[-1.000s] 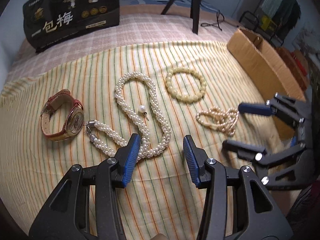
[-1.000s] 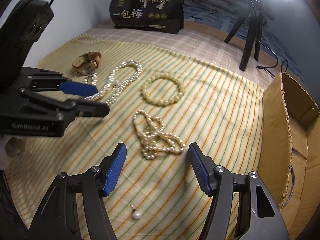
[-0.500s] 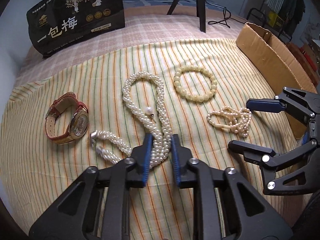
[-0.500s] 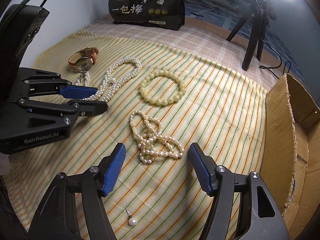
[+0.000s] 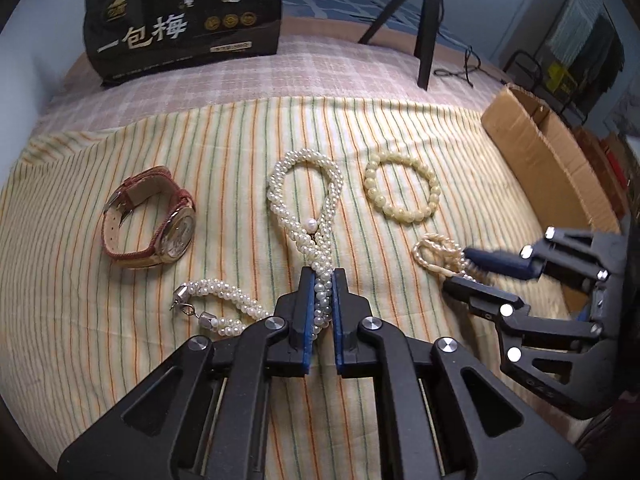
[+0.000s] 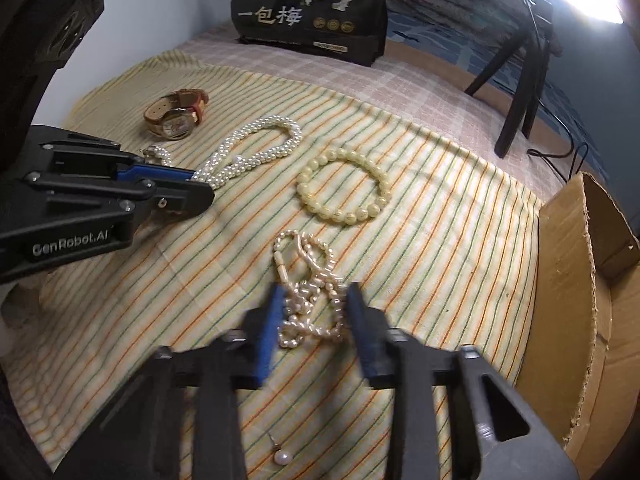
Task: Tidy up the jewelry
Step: 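Grasp long white pearl necklace with left tool while right tool grasps tangled pearl strand, then lift and carry both pearl strands over the cardboard box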
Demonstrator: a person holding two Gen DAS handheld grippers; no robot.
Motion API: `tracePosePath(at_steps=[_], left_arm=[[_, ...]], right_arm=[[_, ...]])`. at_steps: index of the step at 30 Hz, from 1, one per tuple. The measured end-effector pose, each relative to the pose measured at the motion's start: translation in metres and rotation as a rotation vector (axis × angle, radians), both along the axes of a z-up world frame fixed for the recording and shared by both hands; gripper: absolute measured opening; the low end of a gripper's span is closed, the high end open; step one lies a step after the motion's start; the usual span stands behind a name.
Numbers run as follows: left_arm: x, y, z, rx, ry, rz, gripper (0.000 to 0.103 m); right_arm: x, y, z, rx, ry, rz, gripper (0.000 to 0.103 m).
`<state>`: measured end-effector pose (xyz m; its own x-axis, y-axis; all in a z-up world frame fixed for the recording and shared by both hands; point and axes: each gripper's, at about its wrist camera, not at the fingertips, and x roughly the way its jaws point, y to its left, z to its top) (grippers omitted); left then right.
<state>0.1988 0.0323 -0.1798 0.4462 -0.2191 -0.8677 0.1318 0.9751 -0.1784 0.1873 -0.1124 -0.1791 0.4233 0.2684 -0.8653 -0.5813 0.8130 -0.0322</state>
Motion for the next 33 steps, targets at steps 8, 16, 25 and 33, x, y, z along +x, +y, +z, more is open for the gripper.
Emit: tracePosePath(at_steps=[8, 16, 25, 33], left_arm=[[-0.003, 0.021, 0.025, -0.102, -0.042, 0.061, 0.005], [-0.006, 0.031, 0.060, -0.154, -0.114, 0.093, 0.005], [-0.010, 0.021, 0.058, -0.117, -0.108, 0.029, 0.005], [-0.016, 0.012, 0.063, -0.124, -0.134, 0.030, 0.005]], right_arm=[[-0.002, 0.000, 0.008, 0.019, -0.010, -0.015, 0.006], [-0.001, -0.009, 0.029, 0.094, -0.034, -0.050, 0.006], [-0.007, -0.022, 0.050, 0.145, -0.067, -0.079, 0.006], [-0.011, -0.028, 0.058, 0.145, -0.084, -0.084, 0.006]])
